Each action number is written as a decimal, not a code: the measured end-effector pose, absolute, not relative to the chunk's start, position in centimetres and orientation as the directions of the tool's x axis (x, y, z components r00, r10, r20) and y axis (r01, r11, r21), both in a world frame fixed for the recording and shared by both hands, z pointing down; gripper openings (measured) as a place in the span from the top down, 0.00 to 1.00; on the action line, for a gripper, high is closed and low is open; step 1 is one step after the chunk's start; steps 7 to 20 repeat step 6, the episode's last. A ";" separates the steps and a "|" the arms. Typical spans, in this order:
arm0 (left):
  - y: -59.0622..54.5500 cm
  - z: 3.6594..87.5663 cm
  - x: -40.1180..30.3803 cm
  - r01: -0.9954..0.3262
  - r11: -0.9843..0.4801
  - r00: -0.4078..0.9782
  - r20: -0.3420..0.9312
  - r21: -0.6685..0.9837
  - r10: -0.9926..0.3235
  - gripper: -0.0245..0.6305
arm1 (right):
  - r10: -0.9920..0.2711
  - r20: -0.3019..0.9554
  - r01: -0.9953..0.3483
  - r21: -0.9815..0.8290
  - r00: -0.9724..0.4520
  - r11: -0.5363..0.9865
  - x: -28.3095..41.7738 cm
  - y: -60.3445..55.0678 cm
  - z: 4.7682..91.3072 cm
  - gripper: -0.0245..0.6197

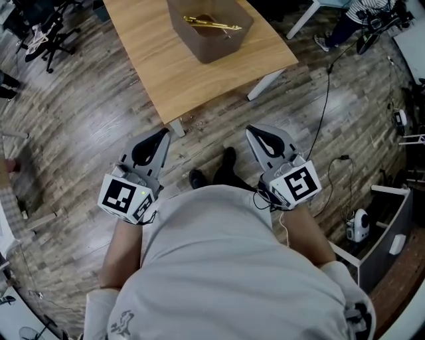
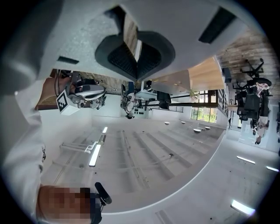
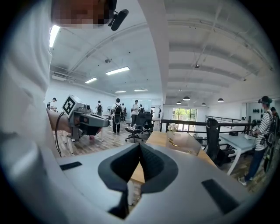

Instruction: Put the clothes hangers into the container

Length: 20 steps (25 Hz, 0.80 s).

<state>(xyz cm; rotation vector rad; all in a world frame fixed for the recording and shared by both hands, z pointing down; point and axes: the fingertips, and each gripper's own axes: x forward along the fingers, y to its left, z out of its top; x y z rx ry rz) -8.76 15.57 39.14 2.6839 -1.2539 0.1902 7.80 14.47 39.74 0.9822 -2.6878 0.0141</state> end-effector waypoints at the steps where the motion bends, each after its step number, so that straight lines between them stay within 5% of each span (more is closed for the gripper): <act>1: 15.5 39.2 -8.7 -0.770 -0.630 0.637 0.187 0.105 -0.748 0.95 | -0.631 0.263 -0.634 0.084 -0.730 0.769 7.8 14.4 39.8 0.95; 20: 15.1 39.5 -8.4 -0.777 -0.620 0.629 0.183 0.111 -0.755 0.95 | -0.619 0.265 -0.623 0.079 -0.740 0.778 7.9 14.0 40.3 0.95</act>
